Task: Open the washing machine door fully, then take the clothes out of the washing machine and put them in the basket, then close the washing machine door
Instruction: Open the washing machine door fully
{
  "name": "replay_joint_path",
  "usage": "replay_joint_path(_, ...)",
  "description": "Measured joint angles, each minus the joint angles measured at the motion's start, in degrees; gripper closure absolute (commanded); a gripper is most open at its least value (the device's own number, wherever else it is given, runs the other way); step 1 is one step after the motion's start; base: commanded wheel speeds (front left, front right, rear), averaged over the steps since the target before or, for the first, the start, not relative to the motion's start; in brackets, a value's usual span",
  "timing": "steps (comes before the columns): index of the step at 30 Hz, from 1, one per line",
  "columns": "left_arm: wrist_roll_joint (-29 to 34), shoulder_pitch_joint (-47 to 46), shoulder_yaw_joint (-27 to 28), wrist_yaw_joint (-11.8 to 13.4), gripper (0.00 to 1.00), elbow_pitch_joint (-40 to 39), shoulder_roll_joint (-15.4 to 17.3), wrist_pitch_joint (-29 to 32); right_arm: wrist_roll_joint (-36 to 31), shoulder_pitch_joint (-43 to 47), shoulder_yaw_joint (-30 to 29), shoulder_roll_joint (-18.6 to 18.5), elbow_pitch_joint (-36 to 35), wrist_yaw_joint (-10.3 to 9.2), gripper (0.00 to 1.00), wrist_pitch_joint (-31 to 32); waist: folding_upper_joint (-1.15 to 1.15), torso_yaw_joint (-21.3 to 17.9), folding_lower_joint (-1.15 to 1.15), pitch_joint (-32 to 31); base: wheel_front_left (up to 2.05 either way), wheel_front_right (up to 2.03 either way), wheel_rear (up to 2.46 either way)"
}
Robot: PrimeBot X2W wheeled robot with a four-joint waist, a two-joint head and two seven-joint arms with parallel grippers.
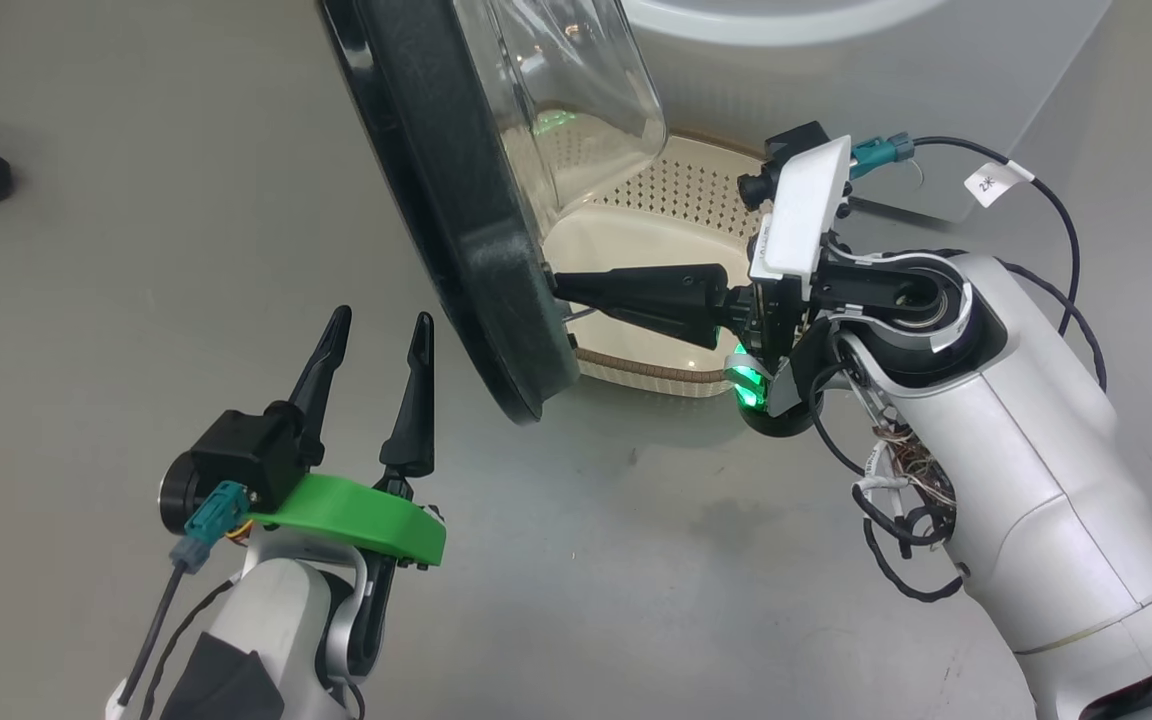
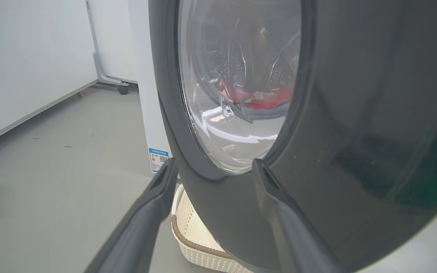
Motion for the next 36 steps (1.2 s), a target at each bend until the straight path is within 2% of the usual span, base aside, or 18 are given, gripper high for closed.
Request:
replay_joint_path(8,-0.03,0.10,-0.18,0.00,0.00,-0.05,0.00,0.00,0.82,0.19,3.23,-0.02,-1.21,0.00,1.00,-2.40,0.00,0.06,0.00,0.11,0.00,0.00,0.00)
replay_joint_path(18,1.05,0.11,2.08,0.44,0.00,-0.03,0.00,0.00,-1.22,0.19,1.99,0.05,-2.90,0.00,1.00,-7.20,0.00,-1.23,0.00,-0.88,0.00,0.00,0.00)
replay_joint_path(23,1.69,0.12,3.03,0.44,0.00,0.03,0.01,0.00,-5.91,0.33,1.20,-3.20,-4.61,0.15,1.00,-11.15,0.00,-2.64,0.00,-2.02,0.00,0.00,0.00)
replay_joint_path(29,2.87,0.52,4.81,0.44,0.00,0.46,0.01,0.00,-16.42,2.19,1.81,-9.49,-6.51,4.50,1.00,-17.75,0.00,-4.72,0.00,-3.85,0.00,0.00,0.00)
replay_joint_path(30,3.56,0.85,5.90,0.44,0.00,0.57,0.00,0.00,-20.53,2.80,2.32,-11.78,-7.11,6.15,1.00,-20.28,0.00,-5.42,0.00,-4.60,0.00,0.00,0.00)
replay_joint_path(32,4.04,1.25,7.16,0.44,0.00,0.80,0.02,0.00,-25.65,3.30,3.49,-14.30,-7.76,7.87,1.00,-22.96,0.00,-6.13,0.00,-5.40,0.00,0.00,0.00)
replay_joint_path(36,5.05,2.26,8.18,0.42,0.00,1.47,0.35,0.00,-35.46,4.88,4.85,-19.00,-8.57,10.29,1.00,-29.30,0.00,-7.47,0.00,-7.14,0.00,0.00,0.00)
